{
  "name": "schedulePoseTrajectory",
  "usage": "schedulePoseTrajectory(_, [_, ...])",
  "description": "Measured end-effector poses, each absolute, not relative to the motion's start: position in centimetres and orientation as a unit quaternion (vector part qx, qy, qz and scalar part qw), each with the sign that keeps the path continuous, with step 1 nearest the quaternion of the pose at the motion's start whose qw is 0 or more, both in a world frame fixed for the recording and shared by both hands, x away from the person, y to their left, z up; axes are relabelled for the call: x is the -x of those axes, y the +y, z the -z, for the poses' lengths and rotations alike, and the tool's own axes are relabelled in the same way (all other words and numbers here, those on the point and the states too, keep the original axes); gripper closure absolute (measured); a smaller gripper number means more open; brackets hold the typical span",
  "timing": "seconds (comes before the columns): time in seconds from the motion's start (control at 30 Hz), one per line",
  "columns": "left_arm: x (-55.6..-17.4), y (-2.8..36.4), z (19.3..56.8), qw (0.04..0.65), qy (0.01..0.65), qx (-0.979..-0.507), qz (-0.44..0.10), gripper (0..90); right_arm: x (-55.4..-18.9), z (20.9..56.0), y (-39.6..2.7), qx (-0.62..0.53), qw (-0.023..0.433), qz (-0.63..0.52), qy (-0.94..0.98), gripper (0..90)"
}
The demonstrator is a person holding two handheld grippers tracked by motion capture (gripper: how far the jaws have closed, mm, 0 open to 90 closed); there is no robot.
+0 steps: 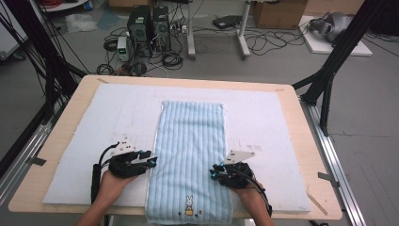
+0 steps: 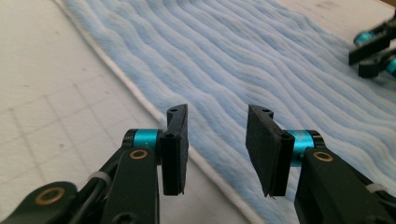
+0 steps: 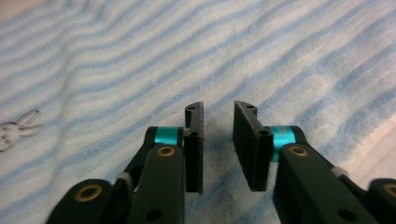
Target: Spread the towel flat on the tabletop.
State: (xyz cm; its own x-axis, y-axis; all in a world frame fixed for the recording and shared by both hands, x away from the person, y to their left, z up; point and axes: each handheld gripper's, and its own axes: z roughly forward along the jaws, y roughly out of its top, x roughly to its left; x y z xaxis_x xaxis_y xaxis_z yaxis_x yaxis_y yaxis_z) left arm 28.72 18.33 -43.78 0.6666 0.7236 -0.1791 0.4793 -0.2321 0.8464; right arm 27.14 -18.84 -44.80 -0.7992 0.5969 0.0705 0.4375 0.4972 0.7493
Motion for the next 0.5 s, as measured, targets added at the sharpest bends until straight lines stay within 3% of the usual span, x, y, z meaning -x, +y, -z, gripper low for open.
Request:
schedulePoseTrajectory(0.13, [-29.6, 18.8, 43.5, 0.485, 0.399, -0.767, -0.129, 58.6, -26.9, 44.6, -18.8, -0.284, 0.078, -0.394, 0.871, 86.7])
schedulePoseTrajectory(0.3, [-30.2, 19.0, 43.3, 0.490, 0.406, -0.761, -0.132, 58.5, -26.2, 44.4, -19.5, -0.254, 0.032, -0.391, 0.884, 87.0])
schedulePoseTrajectory(0.37, [-30.5, 19.0, 43.3, 0.490, 0.409, -0.758, -0.132, 58.2, -26.1, 44.5, -19.7, -0.250, 0.030, -0.396, 0.883, 86.0])
schedulePoseTrajectory(0.5, [-31.4, 18.9, 43.2, 0.490, 0.415, -0.754, -0.135, 57.1, -26.6, 44.2, -20.2, -0.254, 0.024, -0.420, 0.871, 73.8])
